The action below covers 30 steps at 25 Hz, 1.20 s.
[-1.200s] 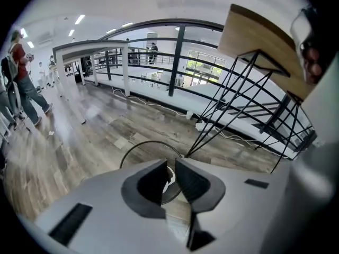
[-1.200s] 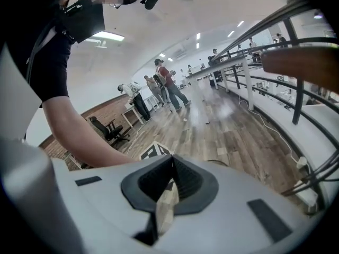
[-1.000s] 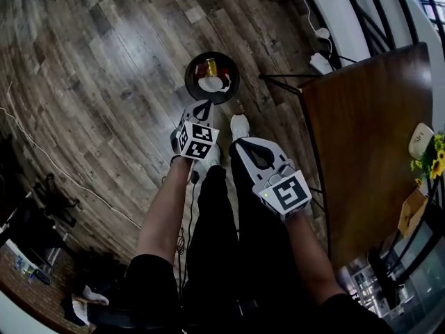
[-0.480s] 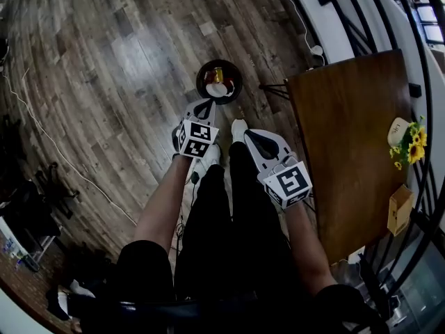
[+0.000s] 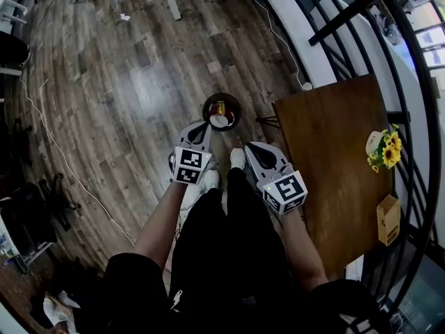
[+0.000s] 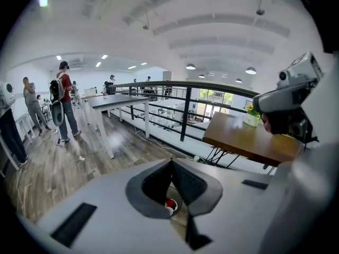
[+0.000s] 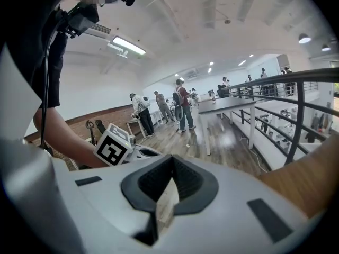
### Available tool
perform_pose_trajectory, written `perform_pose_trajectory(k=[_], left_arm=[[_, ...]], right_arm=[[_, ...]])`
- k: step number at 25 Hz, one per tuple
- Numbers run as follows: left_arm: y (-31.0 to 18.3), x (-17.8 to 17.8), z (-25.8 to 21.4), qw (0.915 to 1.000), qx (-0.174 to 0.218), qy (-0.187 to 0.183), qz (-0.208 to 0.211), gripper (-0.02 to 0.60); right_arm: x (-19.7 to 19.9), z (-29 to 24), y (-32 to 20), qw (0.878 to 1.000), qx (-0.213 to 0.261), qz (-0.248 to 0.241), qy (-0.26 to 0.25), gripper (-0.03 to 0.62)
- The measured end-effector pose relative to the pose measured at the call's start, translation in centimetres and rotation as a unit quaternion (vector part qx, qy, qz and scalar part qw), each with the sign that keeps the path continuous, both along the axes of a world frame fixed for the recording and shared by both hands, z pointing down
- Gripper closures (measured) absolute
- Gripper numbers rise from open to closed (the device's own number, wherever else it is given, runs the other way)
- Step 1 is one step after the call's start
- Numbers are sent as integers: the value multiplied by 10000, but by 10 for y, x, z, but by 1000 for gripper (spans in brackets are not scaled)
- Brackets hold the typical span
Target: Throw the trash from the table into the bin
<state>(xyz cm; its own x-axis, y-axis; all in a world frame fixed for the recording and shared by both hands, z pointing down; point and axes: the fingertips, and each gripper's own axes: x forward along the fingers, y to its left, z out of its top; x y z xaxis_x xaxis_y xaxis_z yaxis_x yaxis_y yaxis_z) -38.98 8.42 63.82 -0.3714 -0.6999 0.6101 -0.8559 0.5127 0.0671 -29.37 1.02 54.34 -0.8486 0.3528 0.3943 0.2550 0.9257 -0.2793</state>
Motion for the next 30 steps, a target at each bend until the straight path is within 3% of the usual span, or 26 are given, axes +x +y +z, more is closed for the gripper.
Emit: perform_pose_trajectory(k=[5,16,30], left_arm=[[13,7,-65,9989,352,-236,-185,569],[34,35,-174,9920,942,-838,-23,569],[50,64,-200,9870,1286,-968,3,569]], right_arm=[[6,-35,-3,9996,150,-113,-230,582],[14,-92,-7,9969,55,62,-784,582],[30,-115,-1,9952,155,161,-954,582]])
